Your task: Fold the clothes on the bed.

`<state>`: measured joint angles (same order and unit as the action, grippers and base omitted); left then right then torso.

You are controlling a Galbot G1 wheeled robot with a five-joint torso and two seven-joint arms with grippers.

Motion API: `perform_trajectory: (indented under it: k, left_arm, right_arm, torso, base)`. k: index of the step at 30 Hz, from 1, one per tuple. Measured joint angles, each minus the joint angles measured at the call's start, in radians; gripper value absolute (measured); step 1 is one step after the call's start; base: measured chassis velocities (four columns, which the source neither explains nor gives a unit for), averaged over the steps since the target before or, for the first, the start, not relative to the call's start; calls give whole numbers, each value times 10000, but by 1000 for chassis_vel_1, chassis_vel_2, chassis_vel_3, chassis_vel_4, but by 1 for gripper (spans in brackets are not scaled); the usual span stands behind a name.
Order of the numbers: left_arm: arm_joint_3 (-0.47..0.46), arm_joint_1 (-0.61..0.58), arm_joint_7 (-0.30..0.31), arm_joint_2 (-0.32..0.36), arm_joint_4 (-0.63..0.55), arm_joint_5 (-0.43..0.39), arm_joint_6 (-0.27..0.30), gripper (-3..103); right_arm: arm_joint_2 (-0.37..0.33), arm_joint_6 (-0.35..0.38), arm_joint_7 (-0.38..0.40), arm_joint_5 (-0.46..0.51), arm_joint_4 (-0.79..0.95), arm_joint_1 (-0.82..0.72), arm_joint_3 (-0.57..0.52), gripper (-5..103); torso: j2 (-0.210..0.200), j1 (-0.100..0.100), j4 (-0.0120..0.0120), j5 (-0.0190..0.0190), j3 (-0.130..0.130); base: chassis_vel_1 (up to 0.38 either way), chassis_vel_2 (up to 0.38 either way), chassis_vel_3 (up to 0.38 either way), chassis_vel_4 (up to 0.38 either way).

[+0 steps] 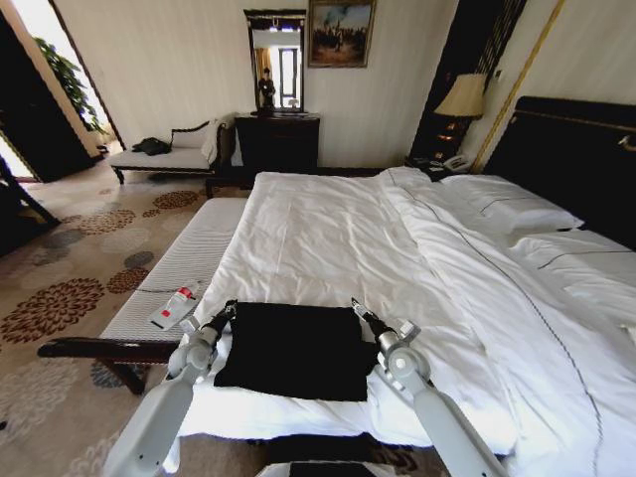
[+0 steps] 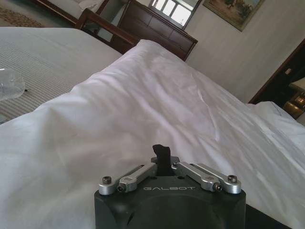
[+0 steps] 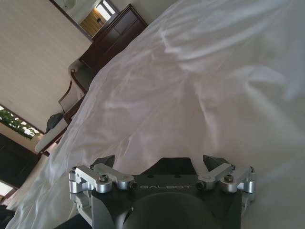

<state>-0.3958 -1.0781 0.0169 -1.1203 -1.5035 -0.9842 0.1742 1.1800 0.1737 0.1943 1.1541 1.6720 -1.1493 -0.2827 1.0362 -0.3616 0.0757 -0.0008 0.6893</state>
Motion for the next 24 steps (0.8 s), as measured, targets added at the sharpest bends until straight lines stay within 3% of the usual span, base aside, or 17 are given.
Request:
perform_trajectory:
  k: [6,8,11,13,15,18,20,24]
  left_arm:
    - [-12,-75,0,35,-71,26,-23,1]
    - [-17,-107,1,37,-103,48,-28,1]
    - [-26,-130,3,43,-153,56,-31,1]
    - [-31,-149,6,68,-206,59,-33,1]
    - [-33,-152,6,72,-216,59,-34,1]
    - [-40,-162,6,81,-246,59,-36,1]
    - [-42,-162,6,81,-248,59,-36,1]
    - [-54,-141,5,83,-212,87,-41,1]
  right_arm:
    - [104,200,-249,-99,-344,107,304,103]
    - [145,244,-230,-80,-512,200,366,94]
    - [167,259,-205,-60,-678,288,406,89]
    - [193,258,-190,-47,-883,388,421,73]
    - [200,255,-189,-44,-915,404,421,73]
    - [225,237,-186,-3,-978,424,411,57]
    - [225,238,-189,18,-971,417,408,57]
    - [178,366,-424,263,-781,323,380,35]
  torso:
    - [0,0,-1,1,0]
    - [0,0,-2,1,0]
    - [0,0,-1,1,0]
    - [0,0,-1,1,0]
    - [0,1,-1,2,0]
    - [0,0,-1,1,0]
    - [0,0,-1,1,0]
    - [0,0,0,3,1]
  base:
    - [0,0,0,0]
    - [0,0,0,0]
    - [0,0,0,0]
    - [0,0,0,0]
    - [0,0,0,0]
    - [0,0,0,0]
    - [0,0,0,0]
    - [0,0,0,0]
